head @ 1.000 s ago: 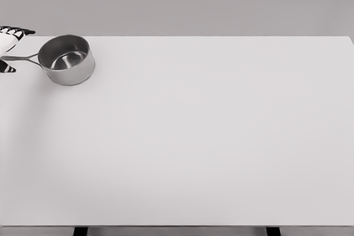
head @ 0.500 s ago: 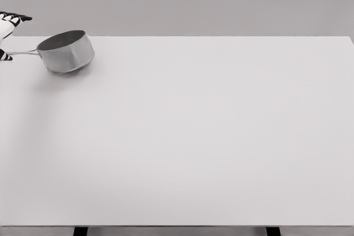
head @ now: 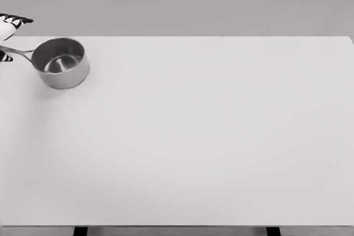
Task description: Rotate pot handle
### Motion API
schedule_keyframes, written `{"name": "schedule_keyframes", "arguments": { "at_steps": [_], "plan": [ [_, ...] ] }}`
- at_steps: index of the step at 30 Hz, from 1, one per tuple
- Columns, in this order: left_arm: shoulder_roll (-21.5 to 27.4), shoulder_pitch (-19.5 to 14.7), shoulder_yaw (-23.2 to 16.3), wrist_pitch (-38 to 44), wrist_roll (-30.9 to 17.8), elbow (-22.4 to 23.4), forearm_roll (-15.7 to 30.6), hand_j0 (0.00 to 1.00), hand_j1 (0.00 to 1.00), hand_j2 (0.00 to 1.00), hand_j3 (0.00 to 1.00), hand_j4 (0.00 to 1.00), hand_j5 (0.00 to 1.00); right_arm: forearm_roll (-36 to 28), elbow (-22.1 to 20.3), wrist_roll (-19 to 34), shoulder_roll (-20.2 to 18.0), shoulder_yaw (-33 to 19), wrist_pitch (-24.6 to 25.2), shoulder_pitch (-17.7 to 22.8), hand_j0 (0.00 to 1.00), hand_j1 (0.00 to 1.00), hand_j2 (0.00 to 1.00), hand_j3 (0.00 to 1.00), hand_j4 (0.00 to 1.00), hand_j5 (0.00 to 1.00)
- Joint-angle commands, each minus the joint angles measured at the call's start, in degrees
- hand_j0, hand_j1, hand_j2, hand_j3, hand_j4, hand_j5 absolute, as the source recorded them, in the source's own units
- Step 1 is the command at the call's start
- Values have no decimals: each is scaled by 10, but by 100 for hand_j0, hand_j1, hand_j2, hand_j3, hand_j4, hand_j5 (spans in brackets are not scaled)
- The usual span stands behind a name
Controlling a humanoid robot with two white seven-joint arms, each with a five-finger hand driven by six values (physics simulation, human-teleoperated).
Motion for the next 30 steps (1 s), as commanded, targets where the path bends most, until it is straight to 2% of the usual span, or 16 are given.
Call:
{"name": "schedule_keyframes", "arguments": {
  "at_steps": [1,15,18,23,25,28,29,30],
  "plan": [
    [0,0,1,0,1,0,3,100,100,100,100,100,100,0,0,0,0,0,0,0,100,100,100,100,100,100],
    [5,1,2,0,-1,-9,9,100,100,100,100,100,100,0,0,0,0,0,0,0,100,100,100,100,100,100],
    [9,8,3,0,-4,-52,11,100,100,100,100,100,100,1,0,0,0,0,0,0,100,100,100,100,100,100],
    [22,10,8,0,-4,-66,17,100,100,100,100,100,100,1,0,0,0,0,0,0,100,100,100,100,100,100],
    [32,22,8,0,-6,-89,31,100,100,100,100,100,100,1,0,0,0,0,0,0,100,100,100,100,100,100],
    [73,75,8,0,-8,-181,82,100,100,100,100,100,100,0,0,0,0,0,0,0,100,100,100,100,100,100],
    [100,102,8,0,-8,-232,114,100,100,100,100,100,100,1,0,0,0,0,0,0,100,100,100,100,100,100],
    [118,121,8,0,-8,-263,136,100,100,100,100,100,100,0,0,0,0,0,0,0,100,100,100,100,100,100]
  ]
}}
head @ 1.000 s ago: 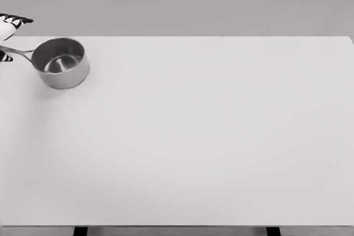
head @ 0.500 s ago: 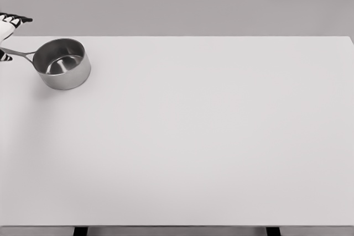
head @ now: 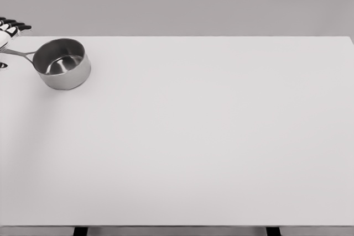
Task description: Rotate pot handle
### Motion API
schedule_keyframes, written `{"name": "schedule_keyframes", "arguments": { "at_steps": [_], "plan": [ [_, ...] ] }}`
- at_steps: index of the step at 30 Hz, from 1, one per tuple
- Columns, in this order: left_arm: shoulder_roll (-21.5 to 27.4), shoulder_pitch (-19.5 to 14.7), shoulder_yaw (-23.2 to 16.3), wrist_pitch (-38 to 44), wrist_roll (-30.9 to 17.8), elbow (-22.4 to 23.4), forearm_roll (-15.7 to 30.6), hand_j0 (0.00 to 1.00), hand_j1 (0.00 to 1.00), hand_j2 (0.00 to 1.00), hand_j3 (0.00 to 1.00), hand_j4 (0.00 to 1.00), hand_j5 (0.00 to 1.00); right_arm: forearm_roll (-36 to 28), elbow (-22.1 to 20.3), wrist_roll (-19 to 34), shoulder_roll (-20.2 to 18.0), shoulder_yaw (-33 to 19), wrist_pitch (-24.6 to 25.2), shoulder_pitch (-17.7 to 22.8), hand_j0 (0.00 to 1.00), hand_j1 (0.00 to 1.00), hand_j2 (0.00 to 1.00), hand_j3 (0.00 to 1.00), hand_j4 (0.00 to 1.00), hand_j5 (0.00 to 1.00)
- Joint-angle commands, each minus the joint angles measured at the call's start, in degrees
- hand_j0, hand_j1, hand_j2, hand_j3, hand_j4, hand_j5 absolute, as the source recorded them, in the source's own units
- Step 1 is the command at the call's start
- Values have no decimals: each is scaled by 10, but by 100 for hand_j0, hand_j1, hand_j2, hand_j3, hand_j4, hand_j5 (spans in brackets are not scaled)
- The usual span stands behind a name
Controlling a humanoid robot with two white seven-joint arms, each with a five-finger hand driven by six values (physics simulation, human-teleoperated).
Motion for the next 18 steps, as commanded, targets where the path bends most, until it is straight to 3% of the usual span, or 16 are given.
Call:
{"name": "schedule_keyframes", "arguments": {
  "at_steps": [1,4,8,14,18],
  "plan": [
    [63,11,1,1,0,-107,77,100,100,100,100,100,100,0,0,0,0,0,0,0,100,100,100,100,100,100],
    [137,62,3,1,0,-217,156,100,100,100,100,100,100,0,0,0,0,0,0,-1,100,100,100,100,100,100],
    [148,124,3,1,-15,-316,163,100,100,100,100,100,100,0,0,0,0,0,0,0,100,100,100,100,100,100],
    [90,136,4,1,-39,-320,166,100,100,100,100,100,100,0,0,0,0,0,0,0,100,100,100,100,100,100],
    [36,191,41,1,-45,-317,162,100,100,100,100,100,100,0,0,0,0,0,0,0,100,100,100,100,100,100]
  ]
}}
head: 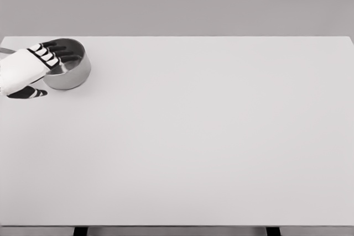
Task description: Rotate pot handle
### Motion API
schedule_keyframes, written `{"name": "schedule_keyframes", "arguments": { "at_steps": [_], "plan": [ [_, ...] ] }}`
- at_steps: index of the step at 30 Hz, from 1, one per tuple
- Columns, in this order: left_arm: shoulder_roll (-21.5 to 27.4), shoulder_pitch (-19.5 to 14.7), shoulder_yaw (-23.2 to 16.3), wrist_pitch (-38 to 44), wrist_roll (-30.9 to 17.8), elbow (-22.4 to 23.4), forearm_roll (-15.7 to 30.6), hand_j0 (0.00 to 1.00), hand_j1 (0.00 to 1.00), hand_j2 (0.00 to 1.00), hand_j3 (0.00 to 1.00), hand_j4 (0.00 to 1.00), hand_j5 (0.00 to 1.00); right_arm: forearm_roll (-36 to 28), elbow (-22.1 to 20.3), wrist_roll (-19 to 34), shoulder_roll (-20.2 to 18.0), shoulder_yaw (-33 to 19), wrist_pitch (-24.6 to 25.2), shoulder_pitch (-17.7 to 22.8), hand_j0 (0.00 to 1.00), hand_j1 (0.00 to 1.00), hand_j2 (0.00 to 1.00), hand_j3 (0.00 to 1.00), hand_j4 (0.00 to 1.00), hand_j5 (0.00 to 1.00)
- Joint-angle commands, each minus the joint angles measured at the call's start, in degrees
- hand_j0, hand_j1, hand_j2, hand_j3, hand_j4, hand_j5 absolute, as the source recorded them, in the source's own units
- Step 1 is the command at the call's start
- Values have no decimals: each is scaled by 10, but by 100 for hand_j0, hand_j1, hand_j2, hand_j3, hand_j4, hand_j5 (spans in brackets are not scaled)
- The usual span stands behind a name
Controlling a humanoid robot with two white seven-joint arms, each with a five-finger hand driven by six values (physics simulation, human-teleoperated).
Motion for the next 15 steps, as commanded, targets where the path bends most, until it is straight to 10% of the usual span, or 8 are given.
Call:
{"name": "schedule_keyframes", "arguments": {
  "at_steps": [1,15],
  "plan": [
    [-36,0,18,0,-28,-1,3,100,100,100,100,100,100,0,0,0,0,0,0,0,100,100,100,100,100,100],
    [-104,4,83,0,-82,1,20,100,100,100,100,100,100,-1,0,0,0,0,0,-1,100,100,100,100,100,100]
  ]
}}
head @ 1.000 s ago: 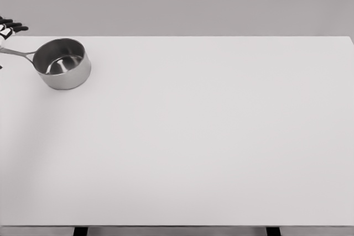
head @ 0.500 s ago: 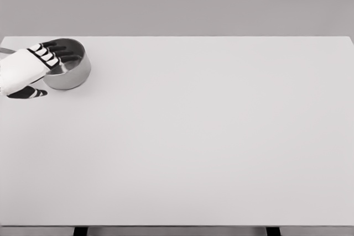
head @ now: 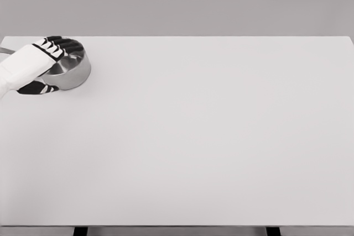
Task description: Rotate pot handle
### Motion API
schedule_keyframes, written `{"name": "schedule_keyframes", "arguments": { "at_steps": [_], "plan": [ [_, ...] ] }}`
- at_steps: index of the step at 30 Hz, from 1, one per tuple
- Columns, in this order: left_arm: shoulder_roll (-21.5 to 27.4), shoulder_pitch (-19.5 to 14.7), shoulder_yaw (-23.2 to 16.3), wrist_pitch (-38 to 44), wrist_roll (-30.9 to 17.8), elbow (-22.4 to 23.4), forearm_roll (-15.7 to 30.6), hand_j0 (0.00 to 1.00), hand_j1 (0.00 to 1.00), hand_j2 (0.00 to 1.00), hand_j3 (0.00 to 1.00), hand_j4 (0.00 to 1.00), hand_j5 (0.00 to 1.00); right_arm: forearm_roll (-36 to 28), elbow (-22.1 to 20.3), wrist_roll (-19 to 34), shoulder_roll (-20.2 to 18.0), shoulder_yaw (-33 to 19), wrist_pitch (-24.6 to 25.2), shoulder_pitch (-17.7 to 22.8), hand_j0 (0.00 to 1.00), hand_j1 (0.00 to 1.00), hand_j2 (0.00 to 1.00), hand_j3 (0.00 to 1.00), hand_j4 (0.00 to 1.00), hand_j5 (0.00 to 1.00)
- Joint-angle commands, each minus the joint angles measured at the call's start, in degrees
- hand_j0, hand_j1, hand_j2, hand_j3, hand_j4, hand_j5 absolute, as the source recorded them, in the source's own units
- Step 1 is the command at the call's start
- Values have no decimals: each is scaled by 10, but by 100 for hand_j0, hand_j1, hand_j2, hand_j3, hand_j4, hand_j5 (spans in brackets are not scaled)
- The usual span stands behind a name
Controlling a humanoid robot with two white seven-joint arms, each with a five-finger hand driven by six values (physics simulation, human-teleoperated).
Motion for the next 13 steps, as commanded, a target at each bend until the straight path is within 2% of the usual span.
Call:
{"name": "schedule_keyframes", "arguments": {
  "at_steps": [1,7,11,13],
  "plan": [
    [-4,0,1,1,-7,-1,4,100,100,100,100,100,100,0,0,0,0,0,0,-1,100,100,100,100,100,100],
    [21,10,3,1,-9,-2,-3,100,100,100,100,100,100,0,0,0,0,0,0,0,100,100,100,100,100,100],
    [9,16,40,1,-10,8,0,100,100,100,100,100,100,0,0,0,0,0,0,0,100,100,100,100,100,100],
    [9,18,39,1,-11,8,1,100,100,100,100,100,100,1,0,0,0,0,0,-1,100,100,100,100,100,100]
  ]
}}
